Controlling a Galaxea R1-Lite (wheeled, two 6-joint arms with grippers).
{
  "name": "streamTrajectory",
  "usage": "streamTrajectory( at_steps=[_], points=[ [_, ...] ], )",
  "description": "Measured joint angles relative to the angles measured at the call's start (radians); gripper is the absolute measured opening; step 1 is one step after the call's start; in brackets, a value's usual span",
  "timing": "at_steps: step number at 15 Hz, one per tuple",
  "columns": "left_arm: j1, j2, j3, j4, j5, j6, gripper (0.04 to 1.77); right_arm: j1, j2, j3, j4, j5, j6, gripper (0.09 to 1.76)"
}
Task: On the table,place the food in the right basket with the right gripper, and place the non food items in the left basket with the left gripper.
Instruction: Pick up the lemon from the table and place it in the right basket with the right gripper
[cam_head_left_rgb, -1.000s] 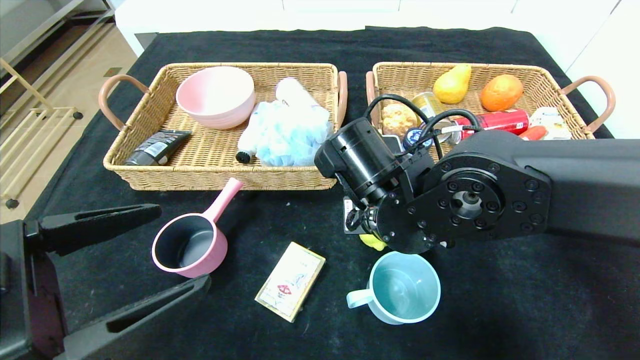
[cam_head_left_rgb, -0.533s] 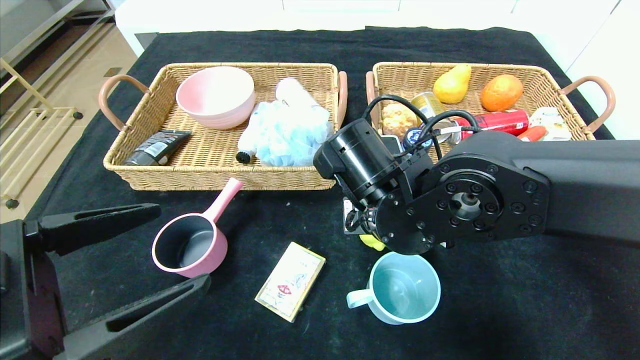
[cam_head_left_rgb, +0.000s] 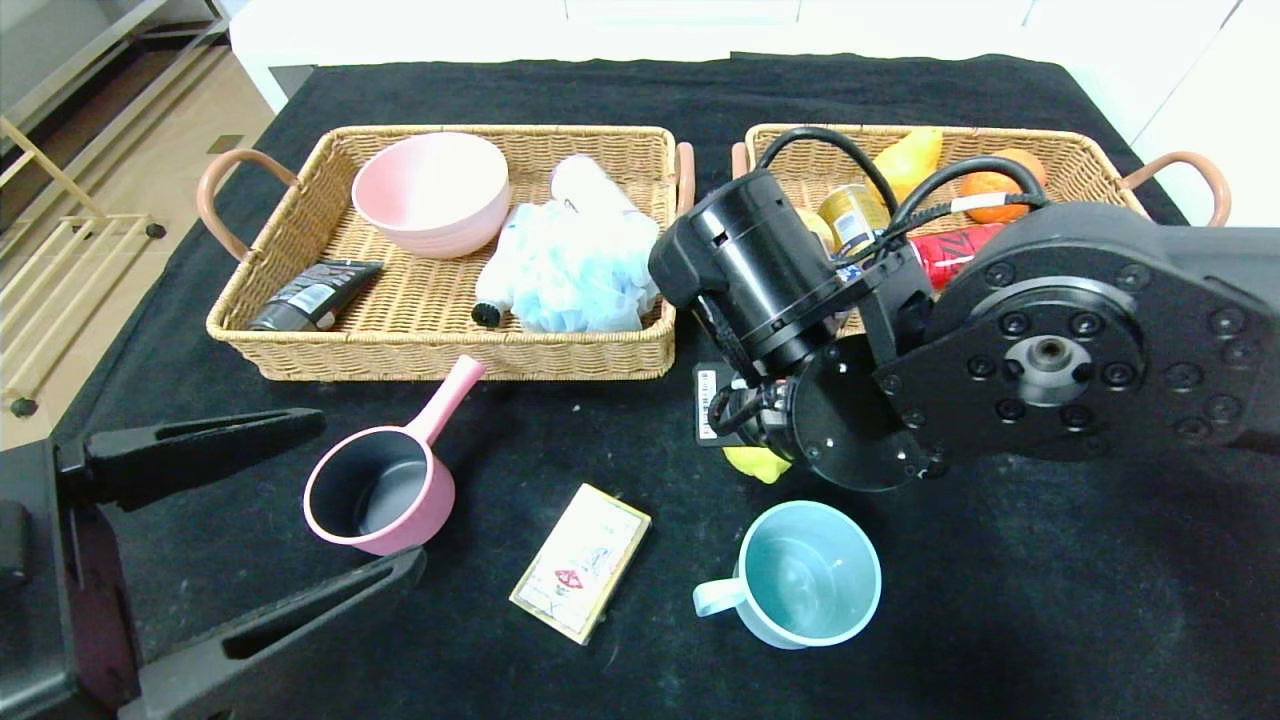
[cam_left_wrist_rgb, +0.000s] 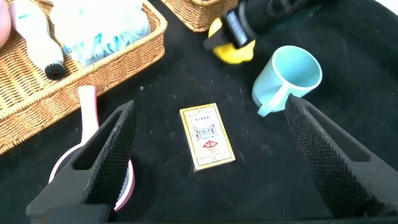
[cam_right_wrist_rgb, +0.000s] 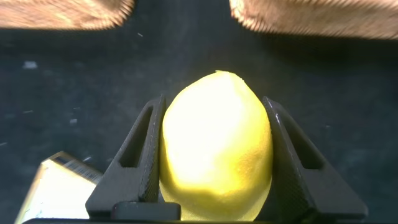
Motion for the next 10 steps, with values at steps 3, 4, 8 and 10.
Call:
streamTrajectory(
  at_steps=[3, 4, 8, 10],
  points=[
    [0.002, 0.002, 0.001, 0.000, 0.000, 0.000, 1.72, -0.002, -0.048, 0.000, 0.000, 0.000, -0.018, 1.04],
    [0.003, 0.003, 0.001, 0.000, 0.000, 0.000, 1.72, -0.005, -0.064, 0.001, 0.001, 0.000, -0.020, 1.04],
    [0.005, 0.004, 0.000, -0.001, 0.000, -0.001, 1.72, -0.036, -0.117, 0.003, 0.004, 0.001, -0.073, 1.04],
    [0.014, 0.004, 0.000, -0.005, -0.001, -0.001, 1.72, -0.061, -0.142, 0.001, 0.003, 0.003, -0.110, 1.04]
  ],
)
